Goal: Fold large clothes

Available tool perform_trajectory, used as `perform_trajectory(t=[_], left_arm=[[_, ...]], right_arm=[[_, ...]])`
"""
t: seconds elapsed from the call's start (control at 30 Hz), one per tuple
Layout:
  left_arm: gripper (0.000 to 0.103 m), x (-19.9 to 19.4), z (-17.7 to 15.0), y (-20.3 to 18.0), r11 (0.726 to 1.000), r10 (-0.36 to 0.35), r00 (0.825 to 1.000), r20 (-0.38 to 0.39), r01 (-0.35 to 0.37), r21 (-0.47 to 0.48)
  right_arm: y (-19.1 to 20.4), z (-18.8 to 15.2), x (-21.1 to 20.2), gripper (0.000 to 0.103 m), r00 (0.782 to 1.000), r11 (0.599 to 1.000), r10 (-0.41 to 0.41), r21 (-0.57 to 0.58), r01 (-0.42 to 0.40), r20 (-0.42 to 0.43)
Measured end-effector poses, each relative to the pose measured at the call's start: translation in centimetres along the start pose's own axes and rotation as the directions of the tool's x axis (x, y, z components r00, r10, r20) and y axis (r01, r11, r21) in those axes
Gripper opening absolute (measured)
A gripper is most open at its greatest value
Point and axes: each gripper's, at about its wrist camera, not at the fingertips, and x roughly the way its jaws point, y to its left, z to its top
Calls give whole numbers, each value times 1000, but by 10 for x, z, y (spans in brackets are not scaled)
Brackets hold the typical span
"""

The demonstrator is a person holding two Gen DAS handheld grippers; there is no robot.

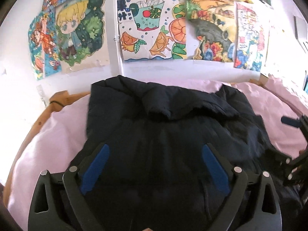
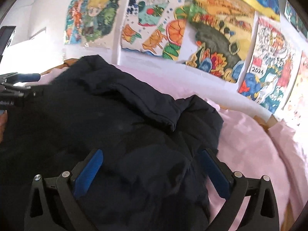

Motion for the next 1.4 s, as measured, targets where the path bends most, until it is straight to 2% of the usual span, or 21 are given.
perform_trajectory(t=[0.07, 0.2, 0.37, 0.57, 0.67, 0.7, 0.73, 0.8, 0.9, 1.0, 1.1, 1.13, 1.2, 1.27, 1.33, 1.4], left_arm=[[101, -31, -7, -3, 1000, -12, 1000, -15, 12, 6], [101, -78, -18, -16, 997, -29, 999, -21, 30, 71], [101, -142, -30, -37, 986, -57, 998, 21, 53, 160], [101, -186, -42, -55, 971, -71, 997, 21, 65, 229], [101, -200, -48, -57, 968, -111, 994, 3, 107, 227], [101, -202, -51, -55, 965, -146, 989, -23, 148, 216], [101, -202, -55, -51, 959, -206, 976, -71, 216, 183], [101, -200, -62, -45, 949, -279, 952, -124, 293, 116], [101, -193, -76, -36, 936, -337, 930, -149, 348, 50], [101, -184, -90, -39, 926, -338, 921, -195, 362, 104], [101, -185, -108, -46, 899, -353, 912, -209, 393, 195], [101, -188, -117, -50, 876, -362, 910, -202, 406, 259], [101, -195, -137, -58, 834, -349, 921, -172, 389, 391], [101, -196, -159, -68, 780, -321, 931, -172, 363, 509], [101, -194, -181, -75, 732, -310, 931, -193, 363, 576], [101, -189, -194, -78, 702, -303, 926, -223, 375, 605]], right_arm=[[9, 1, -30, 103, 1000, 1000, 22, 15, -22, -9], [29, -1, -85, 103, 999, 999, 38, -28, -37, 14], [54, -13, -141, 103, 997, 994, 63, -93, -60, 39], [73, -29, -190, 103, 996, 992, 80, -96, -76, 39], [83, -37, -210, 103, 995, 991, 92, -98, -88, 36], [85, -41, -213, 103, 995, 991, 93, -102, -89, 32], [89, -45, -218, 103, 996, 991, 90, -106, -87, 23], [98, -57, -224, 103, 995, 987, 96, -128, -96, -8], [110, -77, -229, 103, 993, 979, 110, -166, -114, -31], [114, -99, -228, 103, 988, 964, 149, -216, -154, -42], [115, -122, -222, 103, 973, 935, 210, -271, -229, -98], [116, -130, -220, 103, 970, 925, 215, -297, -239, -112], [118, -147, -214, 103, 971, 908, 195, -349, -232, -138], [122, -163, -204, 103, 970, 893, 172, -388, -228, -173], [125, -179, -195, 103, 966, 879, 156, -417, -232, -208], [129, -191, -189, 103, 966, 863, 134, -452, -224, -222]])
